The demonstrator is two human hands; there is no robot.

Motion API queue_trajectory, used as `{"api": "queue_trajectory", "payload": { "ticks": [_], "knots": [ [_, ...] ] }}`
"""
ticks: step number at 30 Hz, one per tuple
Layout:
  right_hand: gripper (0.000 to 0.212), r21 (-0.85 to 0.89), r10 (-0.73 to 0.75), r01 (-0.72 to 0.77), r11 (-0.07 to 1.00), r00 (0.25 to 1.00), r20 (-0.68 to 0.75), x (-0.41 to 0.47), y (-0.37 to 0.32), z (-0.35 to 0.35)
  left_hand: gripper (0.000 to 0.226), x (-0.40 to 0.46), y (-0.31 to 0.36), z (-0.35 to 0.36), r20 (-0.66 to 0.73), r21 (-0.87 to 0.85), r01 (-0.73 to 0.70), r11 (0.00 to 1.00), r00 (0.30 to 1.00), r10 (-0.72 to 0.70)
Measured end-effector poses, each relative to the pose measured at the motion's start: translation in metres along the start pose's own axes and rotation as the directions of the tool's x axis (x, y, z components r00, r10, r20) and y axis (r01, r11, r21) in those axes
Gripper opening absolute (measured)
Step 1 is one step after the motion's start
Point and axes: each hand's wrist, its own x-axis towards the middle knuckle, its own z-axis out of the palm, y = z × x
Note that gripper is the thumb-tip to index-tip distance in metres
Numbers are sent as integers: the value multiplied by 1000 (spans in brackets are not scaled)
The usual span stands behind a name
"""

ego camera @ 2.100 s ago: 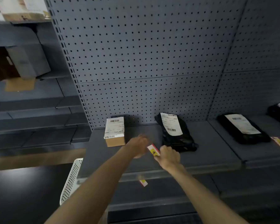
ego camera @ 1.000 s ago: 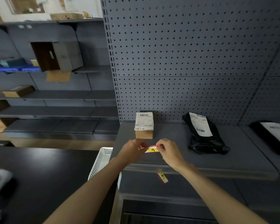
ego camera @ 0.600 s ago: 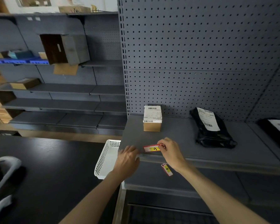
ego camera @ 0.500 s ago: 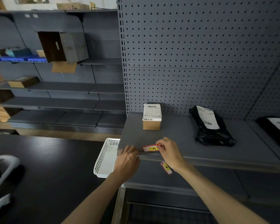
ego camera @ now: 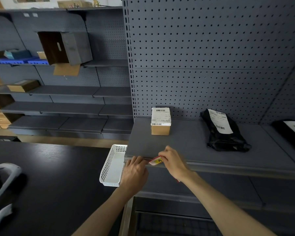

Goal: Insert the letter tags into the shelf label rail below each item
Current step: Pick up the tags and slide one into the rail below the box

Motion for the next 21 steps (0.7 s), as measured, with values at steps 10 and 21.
{"api": "queue_trajectory", "payload": {
  "ticks": [10,21],
  "knots": [
    [26,-81,1,-2,997,1000,-13,-5,-8,-13,31,6,9,-14,88,10,11,1000,996,-12],
    [31,-149,141,-164,975,978,-153,-99,40,-49,16,-18,60,-17,138,-119,-82,990,985,98]
  ]
}}
